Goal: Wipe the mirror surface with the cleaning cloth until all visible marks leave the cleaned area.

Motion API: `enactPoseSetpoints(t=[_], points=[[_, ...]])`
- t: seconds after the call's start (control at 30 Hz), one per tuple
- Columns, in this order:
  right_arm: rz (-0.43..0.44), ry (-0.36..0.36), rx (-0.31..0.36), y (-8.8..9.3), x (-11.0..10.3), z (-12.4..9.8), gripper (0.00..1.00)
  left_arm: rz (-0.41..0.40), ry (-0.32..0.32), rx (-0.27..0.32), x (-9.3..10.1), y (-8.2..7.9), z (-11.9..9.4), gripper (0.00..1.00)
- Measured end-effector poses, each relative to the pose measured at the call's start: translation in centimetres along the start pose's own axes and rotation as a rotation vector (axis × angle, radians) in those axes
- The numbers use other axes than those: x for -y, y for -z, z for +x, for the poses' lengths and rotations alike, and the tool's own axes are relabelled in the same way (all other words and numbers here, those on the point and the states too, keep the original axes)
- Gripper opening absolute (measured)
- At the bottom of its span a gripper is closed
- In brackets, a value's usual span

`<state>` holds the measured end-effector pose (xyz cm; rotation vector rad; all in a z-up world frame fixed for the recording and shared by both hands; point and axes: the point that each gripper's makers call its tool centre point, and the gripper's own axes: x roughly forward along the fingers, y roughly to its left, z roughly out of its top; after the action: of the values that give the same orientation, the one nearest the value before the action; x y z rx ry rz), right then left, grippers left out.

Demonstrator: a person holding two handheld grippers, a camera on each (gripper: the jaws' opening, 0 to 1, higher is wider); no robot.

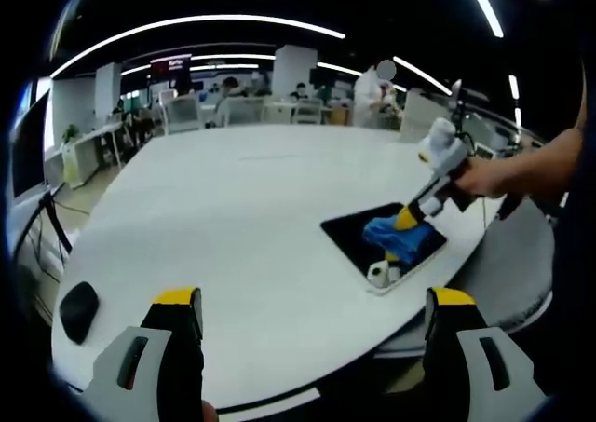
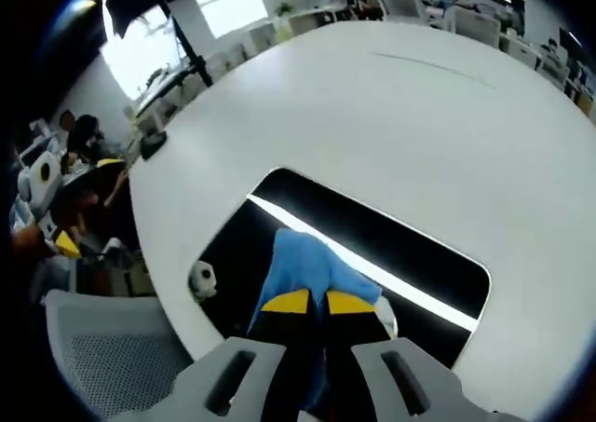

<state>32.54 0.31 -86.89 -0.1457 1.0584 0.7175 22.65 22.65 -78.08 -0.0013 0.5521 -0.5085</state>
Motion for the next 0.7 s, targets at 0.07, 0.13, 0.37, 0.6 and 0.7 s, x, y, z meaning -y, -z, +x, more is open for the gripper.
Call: enactPoseSetpoints(t=[0.07, 0.13, 0.37, 0.6, 0.7], points=[[-0.002, 0.002, 0.001, -0.4, 0.3, 0.2, 0.0, -0.004, 0.0, -0.001, 0.0, 0.0, 0.0, 1.0], [-0.002, 0.003, 0.0, -0.9, 0.6, 0.3, 0.0, -0.011, -0.002, 0.003, -0.1, 0.1, 0.0, 1.0], [0.007, 0.005, 0.005, -2.2, 1.6, 0.9, 0.0, -0.014, -0.007, -0.002, -0.3, 0.3, -0.3, 1.0], [0.004, 0.019, 0.009, -3.3, 2.2, 1.3, 0.0, 0.009, 0.001, -0.016, -0.4, 0.1, -0.3, 1.0], [-0.016, 0.031, 0.0, -3.8, 2.6, 1.7, 0.0, 0.011, 0.002, -0.016, -0.5, 0.0, -0.4, 1.0]])
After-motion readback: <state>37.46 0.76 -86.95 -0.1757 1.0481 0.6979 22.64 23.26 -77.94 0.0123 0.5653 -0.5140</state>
